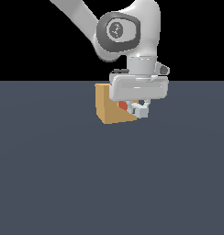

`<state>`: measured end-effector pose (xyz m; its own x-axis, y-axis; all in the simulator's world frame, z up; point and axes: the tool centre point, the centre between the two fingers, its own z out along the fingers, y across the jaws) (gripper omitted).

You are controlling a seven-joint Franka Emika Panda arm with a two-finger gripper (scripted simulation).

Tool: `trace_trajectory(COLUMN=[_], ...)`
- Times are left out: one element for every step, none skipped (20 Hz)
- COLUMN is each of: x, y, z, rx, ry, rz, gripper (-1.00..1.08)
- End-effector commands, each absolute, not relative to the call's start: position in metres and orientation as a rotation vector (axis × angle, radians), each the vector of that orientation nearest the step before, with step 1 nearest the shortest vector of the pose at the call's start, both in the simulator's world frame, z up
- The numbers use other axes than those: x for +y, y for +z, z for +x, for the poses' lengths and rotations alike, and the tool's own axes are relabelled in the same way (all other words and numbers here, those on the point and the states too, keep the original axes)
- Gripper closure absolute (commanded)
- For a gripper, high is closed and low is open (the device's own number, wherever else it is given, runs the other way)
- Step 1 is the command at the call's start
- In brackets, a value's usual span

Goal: Insert the peg into the horizontal hole in a box.

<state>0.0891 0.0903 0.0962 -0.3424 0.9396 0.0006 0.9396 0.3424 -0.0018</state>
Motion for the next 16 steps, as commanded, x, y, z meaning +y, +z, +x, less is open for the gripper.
trace_trajectory(x=[0.09, 0.09, 0.09, 0.09, 0.09, 0.09, 0.091, 0.093, 0.096, 0.099, 0.104, 0.109, 0.115, 0.122, 0.13, 0.139], y=[0.096, 0.096, 0.096, 0.096, 0.095, 0.095, 0.095, 0.095, 0.095, 0.095, 0.095, 0.096, 0.096, 0.096, 0.097, 0.097], z=[0.089, 0.089, 0.089, 0.089, 0.089, 0.088, 0.088, 0.087, 0.086, 0.085, 0.083, 0.081, 0.079, 0.077, 0.074, 0.071], rx=[-2.573, -2.573, -2.573, -2.573, -2.572, -2.572, -2.572, -2.572, -2.572, -2.572, -2.572, -2.572, -2.573, -2.573, -2.573, -2.574], ry=[0.002, 0.002, 0.002, 0.002, 0.004, 0.004, 0.004, 0.004, 0.004, 0.003, 0.003, 0.002, 0.002, 0.002, 0.001, 0.0], rz=[-1.801, -1.801, -1.801, -1.801, -1.8, -1.8, -1.8, -1.8, -1.8, -1.8, -1.8, -1.8, -1.8, -1.8, -1.8, -1.8], gripper=[1.08, 1.08, 1.08, 1.08, 1.08, 1.08, 1.08, 1.08, 1.08, 1.08, 1.08, 1.08, 1.08, 1.08, 1.08, 1.08])
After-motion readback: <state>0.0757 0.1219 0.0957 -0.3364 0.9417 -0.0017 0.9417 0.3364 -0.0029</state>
